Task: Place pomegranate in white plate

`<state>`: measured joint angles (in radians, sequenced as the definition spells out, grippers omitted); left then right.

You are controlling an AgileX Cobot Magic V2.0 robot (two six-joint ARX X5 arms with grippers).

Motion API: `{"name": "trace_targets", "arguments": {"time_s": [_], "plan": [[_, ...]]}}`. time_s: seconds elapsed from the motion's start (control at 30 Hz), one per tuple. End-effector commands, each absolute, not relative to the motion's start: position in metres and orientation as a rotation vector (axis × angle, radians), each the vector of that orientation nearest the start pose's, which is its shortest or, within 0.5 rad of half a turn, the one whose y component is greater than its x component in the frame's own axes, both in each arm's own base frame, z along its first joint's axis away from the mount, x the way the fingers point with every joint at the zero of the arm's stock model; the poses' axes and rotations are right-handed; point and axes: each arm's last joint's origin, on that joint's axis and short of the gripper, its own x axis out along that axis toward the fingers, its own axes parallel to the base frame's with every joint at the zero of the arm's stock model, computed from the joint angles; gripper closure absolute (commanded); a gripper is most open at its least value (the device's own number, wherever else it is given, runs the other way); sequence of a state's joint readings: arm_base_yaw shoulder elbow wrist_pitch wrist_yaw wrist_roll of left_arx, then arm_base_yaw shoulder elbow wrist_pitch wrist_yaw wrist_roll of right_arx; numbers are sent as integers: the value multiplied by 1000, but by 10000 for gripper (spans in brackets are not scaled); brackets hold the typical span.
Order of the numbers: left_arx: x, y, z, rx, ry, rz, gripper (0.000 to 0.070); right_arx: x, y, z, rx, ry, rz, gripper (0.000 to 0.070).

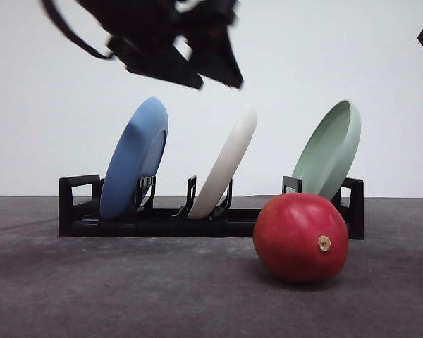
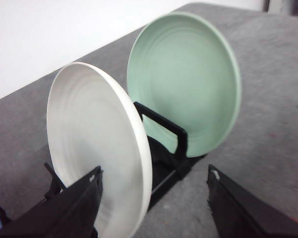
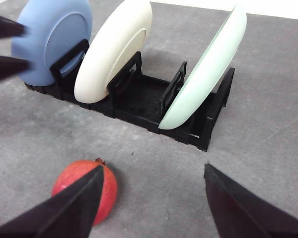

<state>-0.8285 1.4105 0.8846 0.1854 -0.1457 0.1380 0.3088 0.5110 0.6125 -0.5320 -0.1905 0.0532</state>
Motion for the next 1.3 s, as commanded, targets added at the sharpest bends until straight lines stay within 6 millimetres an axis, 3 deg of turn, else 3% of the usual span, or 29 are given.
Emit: {"name": "trace_targets", "arguments": {"time_s": [0.0, 0.37, 0.6, 0.87, 0.93, 1.27], "plan": [[220, -241, 260, 294, 261, -677, 310, 108, 41, 282, 37, 427, 487, 295], [267, -292, 235, 285, 361, -532, 310, 108, 41, 282, 36, 427, 484, 294], [276, -303, 226, 296, 376, -527, 322, 108, 41, 282, 35, 427, 484, 295], [276, -303, 226, 295, 374, -529, 607, 108, 41, 282, 35, 426, 484, 295], [276, -304, 226, 295, 374, -530, 642, 108, 41, 282, 35, 426, 483, 295], [272, -301, 238, 272, 350, -532, 690, 108, 41, 282, 34, 426, 478, 295]]}}
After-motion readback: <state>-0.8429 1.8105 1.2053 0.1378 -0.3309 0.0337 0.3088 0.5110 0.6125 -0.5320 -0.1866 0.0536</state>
